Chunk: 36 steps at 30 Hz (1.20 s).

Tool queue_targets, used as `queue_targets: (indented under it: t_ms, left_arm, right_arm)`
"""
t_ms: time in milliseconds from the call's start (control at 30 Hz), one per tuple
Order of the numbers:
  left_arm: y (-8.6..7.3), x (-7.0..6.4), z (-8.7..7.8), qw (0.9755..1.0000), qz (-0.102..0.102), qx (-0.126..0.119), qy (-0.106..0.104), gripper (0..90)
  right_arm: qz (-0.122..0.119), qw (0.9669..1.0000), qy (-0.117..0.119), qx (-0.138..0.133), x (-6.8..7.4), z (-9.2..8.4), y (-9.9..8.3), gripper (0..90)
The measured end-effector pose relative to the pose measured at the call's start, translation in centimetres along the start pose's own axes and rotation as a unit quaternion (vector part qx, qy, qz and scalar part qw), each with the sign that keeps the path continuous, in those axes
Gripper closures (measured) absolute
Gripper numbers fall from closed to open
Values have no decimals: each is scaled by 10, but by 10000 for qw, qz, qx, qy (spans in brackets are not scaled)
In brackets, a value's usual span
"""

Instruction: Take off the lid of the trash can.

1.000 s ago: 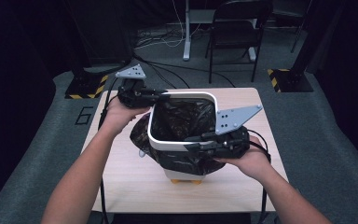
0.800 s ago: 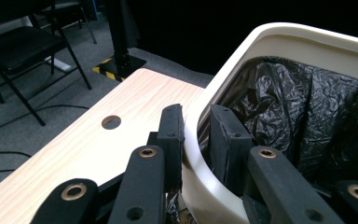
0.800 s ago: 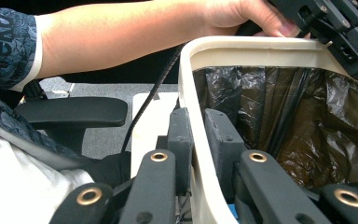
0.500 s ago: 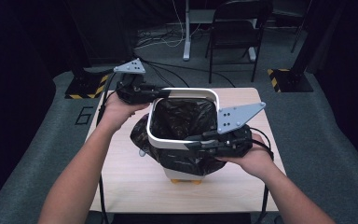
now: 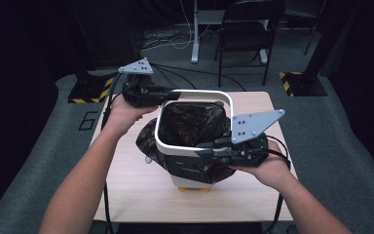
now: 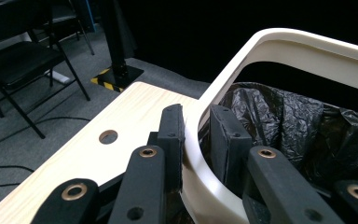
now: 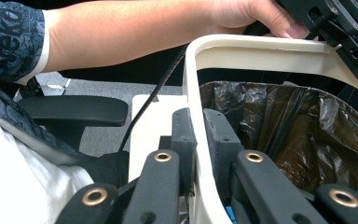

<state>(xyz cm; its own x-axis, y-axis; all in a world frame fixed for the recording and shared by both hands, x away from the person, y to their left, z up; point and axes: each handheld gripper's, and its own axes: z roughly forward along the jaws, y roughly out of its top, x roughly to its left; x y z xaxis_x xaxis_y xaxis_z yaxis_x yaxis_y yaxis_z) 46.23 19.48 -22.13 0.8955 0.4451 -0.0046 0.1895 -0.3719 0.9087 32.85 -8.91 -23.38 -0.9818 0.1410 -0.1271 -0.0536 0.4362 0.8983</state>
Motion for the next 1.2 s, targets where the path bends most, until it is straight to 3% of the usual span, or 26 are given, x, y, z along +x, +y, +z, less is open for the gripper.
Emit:
queue_targets:
  t_ms: [200, 433, 700, 933, 1200]
  left_arm:
    - [-1, -2, 3, 10000, -51, 0, -40, 737]
    - [0, -2, -1, 9997, -133, -187, 111, 506]
    - [1, -2, -4, 9994, -147, -278, 132, 379]
    - [1, -3, -6, 9992, -164, -358, -77, 359]
    - [0, -3, -19, 9986, -175, -499, -5, 362]
  right_arm:
    - [-32, 10000, -5, 71, 2, -3, -2, 835]
    - [-69, 10000, -8, 46, 6, -7, -4, 836]
    - [-107, 9999, 8, 59, 10, -9, -3, 838]
    - [-144, 9997, -122, 143, 11, -10, -2, 839]
    - [-44, 9995, -282, 104, 6, -21, -7, 838]
